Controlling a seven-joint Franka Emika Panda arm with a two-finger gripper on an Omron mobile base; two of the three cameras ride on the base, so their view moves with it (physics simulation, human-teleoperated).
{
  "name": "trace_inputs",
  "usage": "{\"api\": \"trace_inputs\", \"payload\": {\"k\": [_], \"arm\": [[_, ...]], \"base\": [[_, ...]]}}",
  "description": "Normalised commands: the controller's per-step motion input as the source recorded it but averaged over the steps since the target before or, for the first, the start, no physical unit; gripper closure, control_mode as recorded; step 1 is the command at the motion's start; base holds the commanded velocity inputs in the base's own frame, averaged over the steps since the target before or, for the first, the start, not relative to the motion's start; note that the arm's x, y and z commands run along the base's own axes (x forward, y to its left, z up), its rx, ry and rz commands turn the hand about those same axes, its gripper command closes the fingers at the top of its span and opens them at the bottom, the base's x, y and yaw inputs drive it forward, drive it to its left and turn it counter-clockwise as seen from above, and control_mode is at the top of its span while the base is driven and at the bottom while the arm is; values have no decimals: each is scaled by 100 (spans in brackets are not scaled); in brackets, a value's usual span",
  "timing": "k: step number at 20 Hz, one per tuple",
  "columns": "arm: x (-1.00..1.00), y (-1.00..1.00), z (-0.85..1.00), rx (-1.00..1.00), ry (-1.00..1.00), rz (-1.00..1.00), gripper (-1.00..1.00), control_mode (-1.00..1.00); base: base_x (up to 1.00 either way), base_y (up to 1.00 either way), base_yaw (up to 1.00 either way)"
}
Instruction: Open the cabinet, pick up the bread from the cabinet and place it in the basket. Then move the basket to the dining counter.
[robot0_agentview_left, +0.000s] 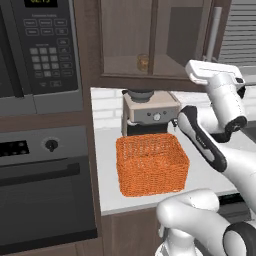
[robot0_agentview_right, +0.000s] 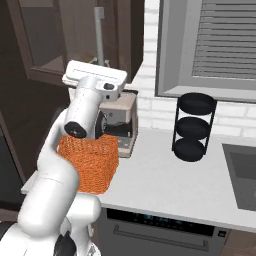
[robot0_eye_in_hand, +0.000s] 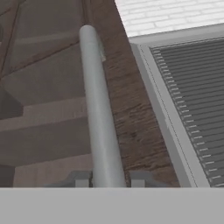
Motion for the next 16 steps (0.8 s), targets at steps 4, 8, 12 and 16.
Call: {"api": "trace_inputs", "payload": {"k": [4, 8, 12, 16], "arm": [[-100, 38, 6, 0, 14, -2, 100, -100], [-100, 39, 6, 0, 14, -11, 100, -100], [-95, 52, 4, -4, 11, -18, 100, -100], [-74, 63, 2, -9, 6, -16, 100, -100]], "base": [[0, 0, 0], [0, 0, 0], [0, 0, 0], [0, 0, 0]]}}
